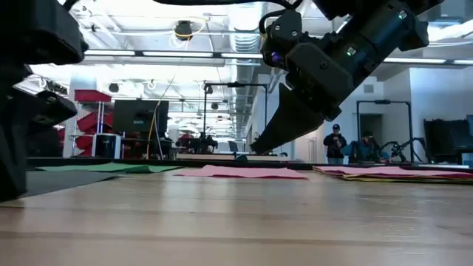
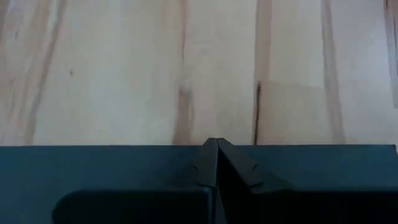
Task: Organize paper
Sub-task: Stack the black paper on top of the black paper
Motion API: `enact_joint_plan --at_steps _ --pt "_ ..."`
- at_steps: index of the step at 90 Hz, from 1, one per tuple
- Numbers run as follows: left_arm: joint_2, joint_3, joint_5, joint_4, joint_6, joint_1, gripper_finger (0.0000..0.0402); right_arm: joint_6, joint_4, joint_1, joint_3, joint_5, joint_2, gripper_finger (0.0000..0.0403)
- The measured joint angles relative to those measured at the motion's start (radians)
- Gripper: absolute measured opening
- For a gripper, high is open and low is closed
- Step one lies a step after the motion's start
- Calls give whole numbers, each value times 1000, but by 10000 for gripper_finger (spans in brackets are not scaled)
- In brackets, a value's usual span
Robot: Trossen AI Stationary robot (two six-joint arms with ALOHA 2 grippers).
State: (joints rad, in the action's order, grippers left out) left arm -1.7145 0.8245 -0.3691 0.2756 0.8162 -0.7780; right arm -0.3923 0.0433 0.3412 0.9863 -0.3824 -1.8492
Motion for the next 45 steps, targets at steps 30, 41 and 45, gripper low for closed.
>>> enact_joint_plan --at_steps 30,41,45 --pt "-8 97 9 179 -53 -5 0 0 0 0 0 0 0 0" --pt "-7 139 37 174 -97 -17 0 0 0 0 0 0 0 0" --pt "-7 147 69 176 -107 -25 0 1 0 0 0 0 0 0"
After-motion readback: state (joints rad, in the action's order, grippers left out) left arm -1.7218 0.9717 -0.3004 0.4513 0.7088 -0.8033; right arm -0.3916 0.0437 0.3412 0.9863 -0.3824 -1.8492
